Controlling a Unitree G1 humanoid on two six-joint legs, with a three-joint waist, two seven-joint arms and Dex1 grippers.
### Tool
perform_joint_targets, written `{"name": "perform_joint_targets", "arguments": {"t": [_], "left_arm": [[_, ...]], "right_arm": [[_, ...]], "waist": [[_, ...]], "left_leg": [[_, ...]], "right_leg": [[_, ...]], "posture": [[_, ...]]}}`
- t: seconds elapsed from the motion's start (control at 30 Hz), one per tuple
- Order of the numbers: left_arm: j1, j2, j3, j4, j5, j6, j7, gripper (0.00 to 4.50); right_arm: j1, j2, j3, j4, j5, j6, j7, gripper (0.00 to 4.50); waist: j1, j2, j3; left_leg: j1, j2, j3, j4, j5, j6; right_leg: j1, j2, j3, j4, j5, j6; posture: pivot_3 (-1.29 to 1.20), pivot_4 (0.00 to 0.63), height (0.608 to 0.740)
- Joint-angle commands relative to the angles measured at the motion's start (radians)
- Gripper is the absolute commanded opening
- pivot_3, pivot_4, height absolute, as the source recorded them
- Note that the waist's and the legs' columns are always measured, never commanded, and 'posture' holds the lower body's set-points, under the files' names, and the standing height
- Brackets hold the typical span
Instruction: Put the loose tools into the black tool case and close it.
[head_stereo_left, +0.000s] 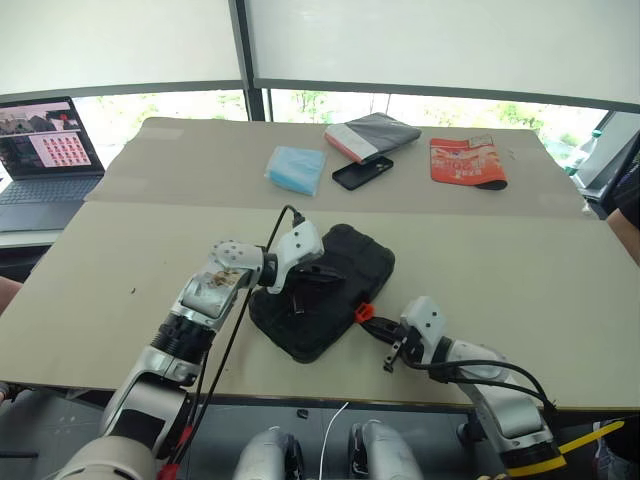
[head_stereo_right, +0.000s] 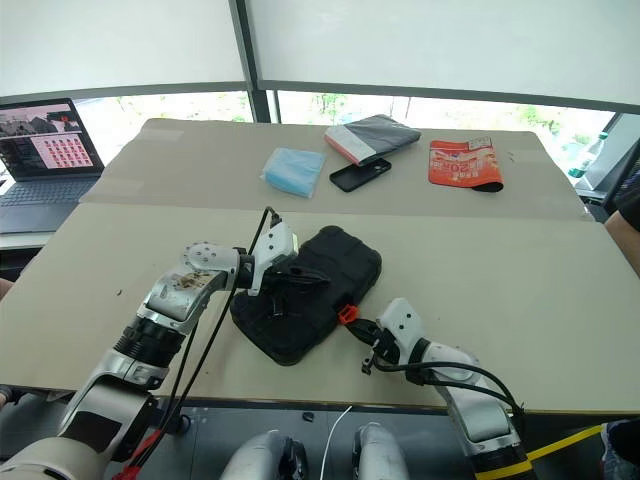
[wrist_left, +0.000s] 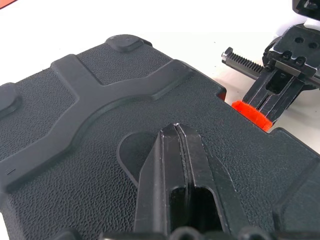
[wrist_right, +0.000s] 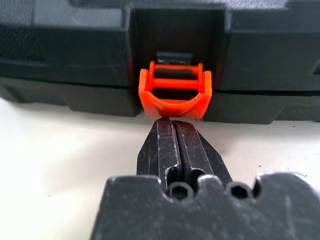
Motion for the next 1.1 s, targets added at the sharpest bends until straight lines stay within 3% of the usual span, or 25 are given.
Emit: {"name": "perform_joint_targets", "arguments": {"t": [0.03,0.4,1.1], "left_arm": [[0.051,0.016,-0.052,0.048,0.036,0.053,-0.004,0.0],[0.054,0.017,-0.056,0.054,0.04,0.053,-0.01,0.0],[0.071,0.02,-0.079,0.059,0.053,0.076,-0.019,0.0]], "right_arm": [[-0.021,0.016,-0.058,-0.077,0.065,-0.054,-0.003,0.06],[-0.028,-0.057,-0.062,-0.164,0.105,0.03,0.051,0.06],[-0.068,-0.03,-0.078,-0.194,0.167,0.133,0.043,0.06]], "waist": [[0.0,0.0,0.0],[-0.001,0.0,0.0],[-0.005,0.0,0.0]], "left_leg": [[0.0,0.0,0.0,0.0,0.0,0.0],[0.0,0.0,0.0,-0.003,0.0,0.0],[0.002,0.0,0.0,-0.011,0.003,-0.005]], "right_leg": [[0.0,0.0,0.0,0.0,0.0,0.0],[-0.001,-0.001,0.0,-0.001,0.0,0.0],[-0.002,0.0,0.0,-0.003,-0.001,-0.001]], "posture": [[0.0,0.15,0.74],[0.0,0.15,0.74],[0.0,0.15,0.74]]}}
